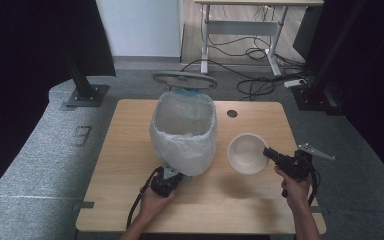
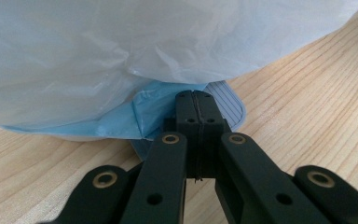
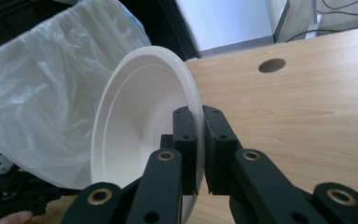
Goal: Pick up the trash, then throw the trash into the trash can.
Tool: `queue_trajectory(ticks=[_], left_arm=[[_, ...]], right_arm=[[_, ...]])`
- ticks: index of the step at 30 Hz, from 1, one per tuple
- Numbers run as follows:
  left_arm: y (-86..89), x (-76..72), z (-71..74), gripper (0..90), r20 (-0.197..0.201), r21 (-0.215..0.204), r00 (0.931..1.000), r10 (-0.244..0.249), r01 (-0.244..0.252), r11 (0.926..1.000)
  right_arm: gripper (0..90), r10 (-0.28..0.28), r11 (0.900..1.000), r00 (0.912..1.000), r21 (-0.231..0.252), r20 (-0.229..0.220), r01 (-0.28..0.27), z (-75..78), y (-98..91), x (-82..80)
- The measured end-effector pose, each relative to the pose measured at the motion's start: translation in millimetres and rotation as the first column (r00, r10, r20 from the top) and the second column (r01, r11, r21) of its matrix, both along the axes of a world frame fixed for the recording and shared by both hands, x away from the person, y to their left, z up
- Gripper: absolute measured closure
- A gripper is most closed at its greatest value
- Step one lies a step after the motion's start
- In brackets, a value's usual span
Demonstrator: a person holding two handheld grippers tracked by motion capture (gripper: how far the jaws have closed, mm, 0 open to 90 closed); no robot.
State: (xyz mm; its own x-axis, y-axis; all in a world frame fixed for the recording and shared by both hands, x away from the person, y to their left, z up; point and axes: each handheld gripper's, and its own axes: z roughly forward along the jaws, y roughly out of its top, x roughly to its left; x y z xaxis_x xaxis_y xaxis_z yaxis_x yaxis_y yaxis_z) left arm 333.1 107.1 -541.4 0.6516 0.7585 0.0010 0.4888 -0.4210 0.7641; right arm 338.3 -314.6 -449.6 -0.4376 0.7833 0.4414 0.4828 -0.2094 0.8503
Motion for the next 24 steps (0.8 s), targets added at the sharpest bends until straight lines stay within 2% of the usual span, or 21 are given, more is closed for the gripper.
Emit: queue_trajectory(ticks=[11,24], left_arm=[[0.3,0.0,0.1,90.0,0.000,0.003,1.0000,-0.002,0.002,1.0000],[0.1,0.0,-0.1,90.0,0.001,0.000,1.0000,-0.001,0.001,1.0000]], right_arm=[[84.3,0.009,0.9994,0.9982,0.032,0.059,-0.011,19.2,0.0,-5.0],[84.3,0.020,0.9986,0.9930,0.046,0.116,-0.026,41.4,6.0,-6.9]])
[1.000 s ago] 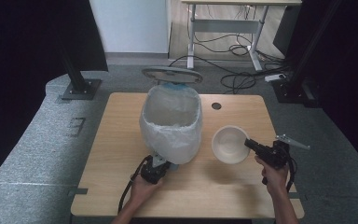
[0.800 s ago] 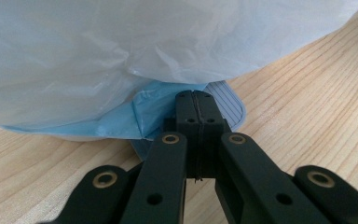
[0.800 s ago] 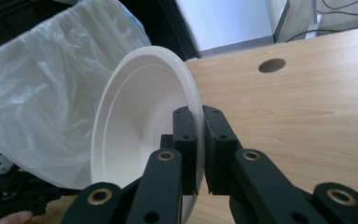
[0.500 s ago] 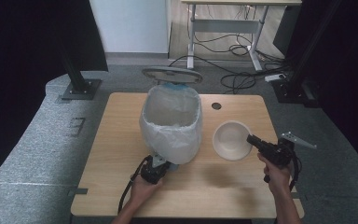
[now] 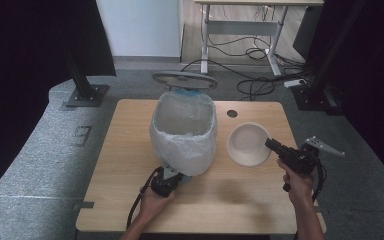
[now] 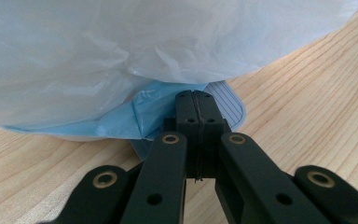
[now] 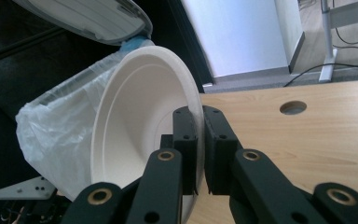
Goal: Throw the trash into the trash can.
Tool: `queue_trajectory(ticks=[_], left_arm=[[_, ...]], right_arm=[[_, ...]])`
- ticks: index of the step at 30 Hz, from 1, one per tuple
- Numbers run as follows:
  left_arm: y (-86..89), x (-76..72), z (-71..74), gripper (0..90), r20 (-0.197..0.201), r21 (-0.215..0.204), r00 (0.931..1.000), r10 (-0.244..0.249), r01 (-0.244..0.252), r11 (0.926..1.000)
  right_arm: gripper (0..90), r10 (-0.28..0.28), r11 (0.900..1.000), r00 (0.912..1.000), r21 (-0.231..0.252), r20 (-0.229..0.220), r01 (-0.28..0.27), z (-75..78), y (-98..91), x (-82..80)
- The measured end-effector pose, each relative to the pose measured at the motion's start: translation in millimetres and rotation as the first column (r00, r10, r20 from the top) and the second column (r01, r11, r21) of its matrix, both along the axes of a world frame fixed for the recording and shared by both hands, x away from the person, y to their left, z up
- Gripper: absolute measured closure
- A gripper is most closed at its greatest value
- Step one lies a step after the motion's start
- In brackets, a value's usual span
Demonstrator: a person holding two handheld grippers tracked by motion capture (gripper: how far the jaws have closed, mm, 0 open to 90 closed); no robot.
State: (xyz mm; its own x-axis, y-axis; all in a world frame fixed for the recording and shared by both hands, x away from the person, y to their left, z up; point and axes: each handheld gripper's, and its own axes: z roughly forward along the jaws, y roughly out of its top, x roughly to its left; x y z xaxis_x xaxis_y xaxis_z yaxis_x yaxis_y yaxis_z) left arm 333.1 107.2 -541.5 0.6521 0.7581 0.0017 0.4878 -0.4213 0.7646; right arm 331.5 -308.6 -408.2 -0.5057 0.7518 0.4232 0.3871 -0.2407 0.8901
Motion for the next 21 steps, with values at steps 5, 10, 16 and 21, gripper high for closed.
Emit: queue_trajectory(ticks=[5,10,16,21], left_arm=[[0.0,-0.1,-0.1,90.0,0.000,0.000,1.0000,0.000,0.000,1.0000],[0.0,0.0,0.0,90.0,0.000,-0.001,1.0000,0.000,0.000,1.0000],[0.0,-0.1,-0.1,90.0,0.000,-0.001,1.0000,0.000,0.000,1.0000],[0.1,0.0,0.0,90.0,0.000,0.002,1.0000,0.000,0.000,1.0000]], right_arm=[[84.3,0.008,1.0000,0.9997,0.005,0.023,-0.008,12.2,4.6,1.1],[84.3,0.015,0.9999,0.9988,0.005,0.047,-0.015,23.8,9.9,2.0],[84.3,0.026,0.9996,0.9972,0.002,0.070,-0.026,36.0,16.3,3.6],[84.3,0.038,0.9993,0.9953,-0.002,0.089,-0.038,46.7,23.4,4.9]])
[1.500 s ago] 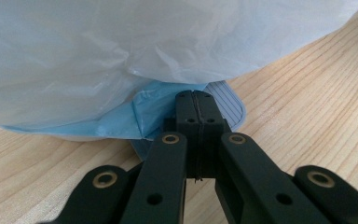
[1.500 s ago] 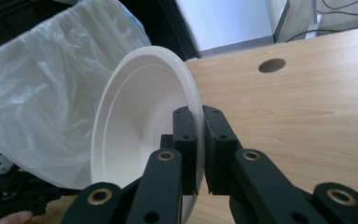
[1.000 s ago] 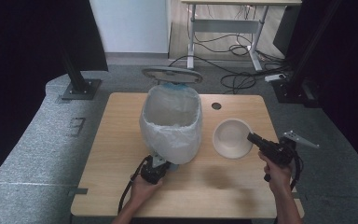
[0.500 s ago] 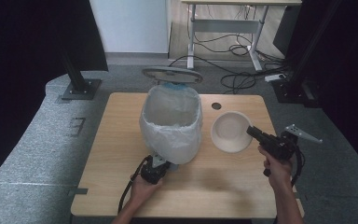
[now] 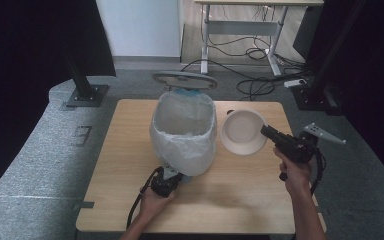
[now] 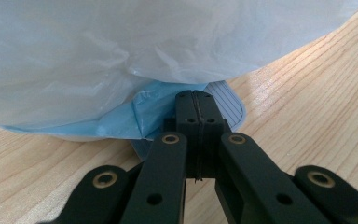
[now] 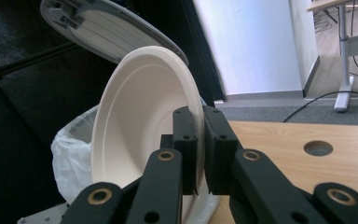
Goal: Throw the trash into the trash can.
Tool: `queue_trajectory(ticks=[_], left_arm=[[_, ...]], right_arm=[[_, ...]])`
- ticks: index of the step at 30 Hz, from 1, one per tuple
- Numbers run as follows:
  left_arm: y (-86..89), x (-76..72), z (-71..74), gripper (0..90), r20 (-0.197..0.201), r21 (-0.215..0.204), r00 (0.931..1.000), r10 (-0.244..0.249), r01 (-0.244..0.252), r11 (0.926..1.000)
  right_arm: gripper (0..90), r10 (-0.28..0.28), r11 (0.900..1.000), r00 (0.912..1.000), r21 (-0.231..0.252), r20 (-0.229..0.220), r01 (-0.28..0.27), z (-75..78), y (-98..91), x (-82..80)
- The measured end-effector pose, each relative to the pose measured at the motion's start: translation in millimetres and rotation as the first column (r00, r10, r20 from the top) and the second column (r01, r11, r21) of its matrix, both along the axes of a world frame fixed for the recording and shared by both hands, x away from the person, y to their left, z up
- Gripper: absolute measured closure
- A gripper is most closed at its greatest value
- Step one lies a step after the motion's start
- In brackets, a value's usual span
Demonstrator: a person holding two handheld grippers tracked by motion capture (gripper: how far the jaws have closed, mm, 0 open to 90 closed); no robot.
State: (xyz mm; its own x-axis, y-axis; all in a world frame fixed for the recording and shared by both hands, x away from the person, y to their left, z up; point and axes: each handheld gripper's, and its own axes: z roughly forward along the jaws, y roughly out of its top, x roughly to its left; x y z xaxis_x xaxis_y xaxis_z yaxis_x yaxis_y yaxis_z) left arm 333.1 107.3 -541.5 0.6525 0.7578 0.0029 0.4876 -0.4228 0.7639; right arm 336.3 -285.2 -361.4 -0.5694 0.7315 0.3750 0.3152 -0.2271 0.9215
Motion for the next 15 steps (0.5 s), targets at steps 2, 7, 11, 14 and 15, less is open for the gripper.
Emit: queue_trajectory(ticks=[2,7,11,14,15], left_arm=[[-0.2,-0.1,-0.1,90.0,0.000,-0.003,1.0000,0.001,-0.001,1.0000],[-0.1,0.0,-0.1,90.0,0.000,-0.003,1.0000,0.000,0.000,1.0000],[-0.2,-0.1,-0.1,90.0,0.001,-0.003,1.0000,0.001,-0.001,1.0000],[0.1,0.0,-0.1,90.0,0.000,-0.001,1.0000,-0.001,0.001,1.0000],[0.1,0.0,-0.1,90.0,0.000,-0.001,1.0000,-0.001,0.001,1.0000]], right_arm=[[84.3,0.005,1.0000,1.0000,-0.001,0.006,-0.005,3.7,2.7,0.3],[84.4,0.011,0.9999,0.9998,-0.003,0.017,-0.011,10.5,7.1,1.2],[84.3,0.016,0.9999,0.9995,-0.003,0.026,-0.016,16.2,10.8,2.5],[84.3,0.023,0.9997,0.9991,-0.004,0.035,-0.023,22.5,15.6,4.2],[84.3,0.023,0.9997,0.9991,-0.004,0.035,-0.023,22.5,15.6,4.2]])
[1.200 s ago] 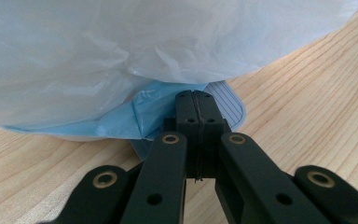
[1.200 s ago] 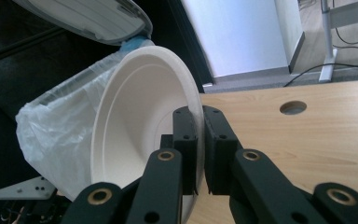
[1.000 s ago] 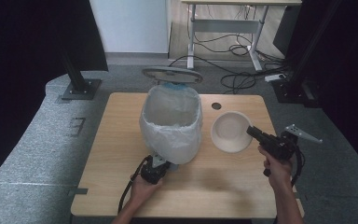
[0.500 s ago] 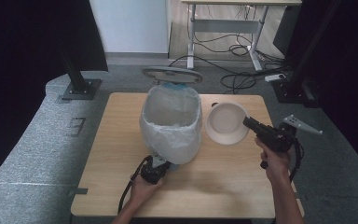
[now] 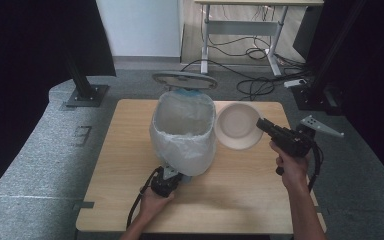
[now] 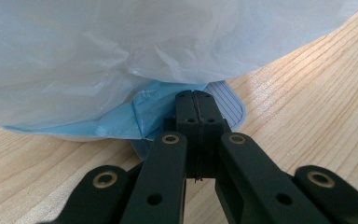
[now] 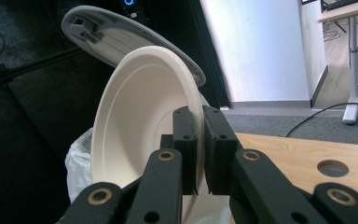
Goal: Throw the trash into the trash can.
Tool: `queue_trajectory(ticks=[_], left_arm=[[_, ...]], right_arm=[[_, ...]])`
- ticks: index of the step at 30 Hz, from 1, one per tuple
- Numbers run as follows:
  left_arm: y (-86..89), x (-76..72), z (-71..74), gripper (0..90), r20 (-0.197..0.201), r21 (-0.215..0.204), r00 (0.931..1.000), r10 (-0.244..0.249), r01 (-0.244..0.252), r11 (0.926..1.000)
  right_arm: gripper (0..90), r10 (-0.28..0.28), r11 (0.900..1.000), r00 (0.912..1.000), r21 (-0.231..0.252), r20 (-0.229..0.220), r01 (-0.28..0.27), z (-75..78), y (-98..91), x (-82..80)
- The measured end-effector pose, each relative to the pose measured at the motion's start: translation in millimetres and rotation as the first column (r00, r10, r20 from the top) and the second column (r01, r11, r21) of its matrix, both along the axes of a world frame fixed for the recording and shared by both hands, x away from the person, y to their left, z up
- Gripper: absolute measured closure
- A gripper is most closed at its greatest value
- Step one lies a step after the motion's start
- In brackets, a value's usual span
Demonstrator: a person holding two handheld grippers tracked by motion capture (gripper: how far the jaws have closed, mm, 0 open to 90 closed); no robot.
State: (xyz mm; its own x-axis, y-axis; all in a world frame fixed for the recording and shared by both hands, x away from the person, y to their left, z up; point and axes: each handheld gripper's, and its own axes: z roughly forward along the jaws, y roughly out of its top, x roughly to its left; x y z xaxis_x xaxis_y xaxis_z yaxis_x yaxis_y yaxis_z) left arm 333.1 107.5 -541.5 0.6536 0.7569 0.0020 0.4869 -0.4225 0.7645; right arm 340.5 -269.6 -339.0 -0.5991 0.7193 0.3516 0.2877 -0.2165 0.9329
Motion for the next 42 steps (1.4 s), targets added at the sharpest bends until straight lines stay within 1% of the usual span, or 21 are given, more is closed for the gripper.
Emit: queue_trajectory(ticks=[7,8,14,23,33,42], left_arm=[[0.2,0.0,0.0,90.0,0.001,0.004,1.0000,-0.002,0.002,1.0000],[-0.1,-0.1,-0.1,90.0,0.001,-0.002,1.0000,0.000,0.000,1.0000],[0.0,-0.1,-0.2,90.0,0.001,-0.002,1.0000,-0.001,0.001,1.0000],[0.2,0.0,-0.2,90.0,0.001,-0.003,1.0000,-0.003,0.003,1.0000],[0.2,0.0,-0.2,90.0,0.001,-0.002,1.0000,-0.003,0.003,1.0000],[0.3,0.1,-0.3,90.0,0.001,-0.003,1.0000,-0.004,0.004,1.0000]], right_arm=[[84.3,0.014,0.9999,0.9999,-0.004,0.009,-0.014,11.2,11.3,6.1],[84.3,0.014,0.9999,0.9999,-0.004,0.009,-0.014,11.2,11.3,6.1],[84.3,0.027,0.9995,0.9995,-0.015,0.016,-0.027,19.4,23.1,11.7],[84.3,0.040,0.9990,0.9990,-0.022,0.018,-0.040,27.5,35.2,19.1],[84.3,0.061,0.9978,0.9981,-0.027,0.010,-0.061,27.0,51.1,26.2],[84.3,0.073,0.9970,0.9973,-0.025,0.005,-0.073,26.7,59.2,30.8]])
